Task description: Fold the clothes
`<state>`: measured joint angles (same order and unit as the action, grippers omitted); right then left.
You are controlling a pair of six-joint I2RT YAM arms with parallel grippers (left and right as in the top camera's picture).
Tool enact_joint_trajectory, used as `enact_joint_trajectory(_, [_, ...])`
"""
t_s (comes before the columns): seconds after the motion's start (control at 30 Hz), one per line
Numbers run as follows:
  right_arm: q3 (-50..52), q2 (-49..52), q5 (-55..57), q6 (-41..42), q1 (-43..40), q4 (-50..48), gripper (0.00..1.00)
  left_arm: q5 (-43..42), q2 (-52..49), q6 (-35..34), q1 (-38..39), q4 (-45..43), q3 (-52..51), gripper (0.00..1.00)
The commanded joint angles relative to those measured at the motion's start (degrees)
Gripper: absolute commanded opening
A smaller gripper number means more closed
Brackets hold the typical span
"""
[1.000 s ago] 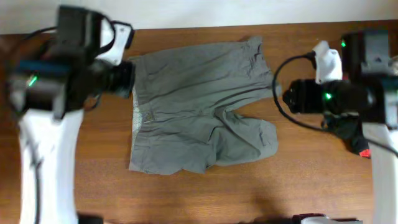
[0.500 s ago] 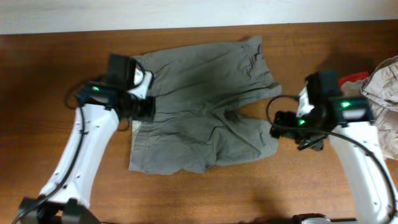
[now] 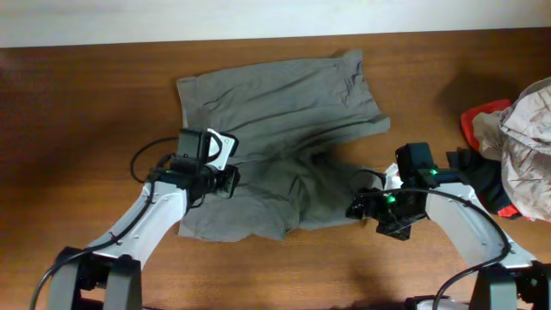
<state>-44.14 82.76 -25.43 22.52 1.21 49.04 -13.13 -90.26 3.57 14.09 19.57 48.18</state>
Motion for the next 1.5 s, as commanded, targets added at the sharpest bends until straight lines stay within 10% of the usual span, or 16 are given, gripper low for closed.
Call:
enact_joint_trajectory(0.0, [1.2,0.24,-2.45,2.05,0.28,-2.86,0.86,-0.37,-1.07,1.18,0.13,0.31,-2.08,0.35])
enact_joint_trajectory(0.17, [2.64,0.24,-0.46,2.01,0.28,-7.78,0.66,7.39,-4.57,-2.36,0.02,-2.14,-3.13,0.31])
enact_joint_trajectory(0.33, [2.45,0.2,0.83,1.75,0.28,-9.29,0.16,8.79,-6.64,-5.97,0.0,-2.86,-3.13,0.31])
enact_joint_trajectory(0.7, [-21.0,-1.07,14.86,-4.0,0.28,12.59,0.07,11.45,-6.93,-7.48,0.02,-2.58,-3.15,0.31])
enact_joint_trajectory(0.87, [-30.64,-1.07,15.82,-4.28,0.28,16.98,0.13,11.45,-6.93,-7.48,0.0,-2.62,-3.15,0.31])
enact_joint_trajectory(0.97, [-30.1,-0.76,15.61,-4.04,0.28,18.97,0.55,11.45,-6.93,-7.5,0.0,-2.4,-3.15,0.31])
enact_joint_trajectory(1.07, [-26.53,0.04,15.34,-4.02,0.33,20.0,0.76,11.45,-6.93,-8.13,0.0,-2.43,-3.15,0.31])
enact_joint_trajectory(1.47, [0.13,1.42,1.46,-5.09,0.33,-3.19,0.89,11.43,-6.93,-8.13,0.02,-2.6,-3.15,0.31])
